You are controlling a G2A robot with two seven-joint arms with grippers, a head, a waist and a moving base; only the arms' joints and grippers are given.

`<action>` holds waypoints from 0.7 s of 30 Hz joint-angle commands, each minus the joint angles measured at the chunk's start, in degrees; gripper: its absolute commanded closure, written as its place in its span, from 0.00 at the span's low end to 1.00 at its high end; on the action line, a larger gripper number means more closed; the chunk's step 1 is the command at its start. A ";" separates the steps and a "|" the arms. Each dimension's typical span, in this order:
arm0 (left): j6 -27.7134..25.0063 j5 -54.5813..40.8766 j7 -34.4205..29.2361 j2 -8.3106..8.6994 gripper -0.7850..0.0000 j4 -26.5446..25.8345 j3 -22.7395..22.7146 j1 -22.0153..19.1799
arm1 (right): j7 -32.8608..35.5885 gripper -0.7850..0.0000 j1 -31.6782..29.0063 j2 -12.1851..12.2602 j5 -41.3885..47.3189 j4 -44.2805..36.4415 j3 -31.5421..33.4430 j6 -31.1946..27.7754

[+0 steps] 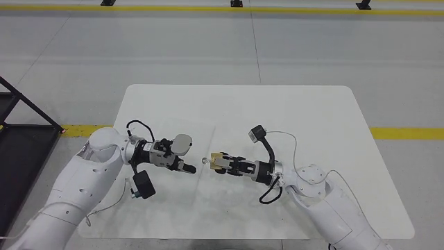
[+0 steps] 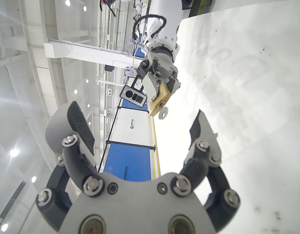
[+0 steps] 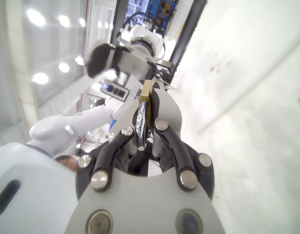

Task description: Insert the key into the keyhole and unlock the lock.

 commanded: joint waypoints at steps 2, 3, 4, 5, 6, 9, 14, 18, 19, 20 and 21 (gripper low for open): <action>-13.64 -6.86 0.28 0.32 0.00 0.79 -0.27 0.73 | 0.00 1.00 0.00 0.00 0.00 0.00 0.00 0.00; -16.80 -8.34 -0.32 0.42 0.00 0.35 -0.75 0.08 | 0.00 1.00 0.00 0.00 0.00 0.00 0.00 0.00; -18.55 -10.98 -2.06 0.48 0.00 0.76 -0.78 0.47 | 0.00 1.00 0.00 0.00 0.00 0.00 0.00 0.00; -21.45 -14.03 -4.96 0.61 0.00 0.87 -0.34 0.76 | 0.00 1.00 0.00 0.00 0.00 0.00 0.00 0.00; -23.33 -16.90 -6.84 0.81 0.00 -0.19 -0.17 0.41 | 0.00 1.00 0.00 0.00 0.00 0.00 0.00 0.00; -32.73 -29.40 -16.24 1.71 0.00 -1.12 0.72 0.54 | 0.00 1.00 0.00 0.00 0.00 0.00 0.00 0.00; -48.42 -47.41 -31.94 2.91 0.00 -1.38 -0.66 1.22 | 0.00 1.00 0.00 0.00 0.00 0.00 0.00 0.00; -51.50 -57.62 -40.50 4.11 0.00 -1.25 3.52 2.27 | 0.00 1.00 0.00 0.00 0.00 0.00 0.00 0.00; -51.50 -59.77 -43.92 4.61 0.00 -1.03 5.15 2.20 | 0.00 1.00 0.00 0.00 0.00 0.00 0.00 0.00; -51.50 -62.99 -46.54 5.09 0.00 -1.27 6.69 2.05 | 0.00 1.00 0.00 0.00 0.00 0.00 0.00 0.00; -51.50 -66.77 -48.75 5.58 0.00 -1.35 7.75 1.65 | 0.00 1.00 0.00 0.00 0.00 0.00 0.00 0.00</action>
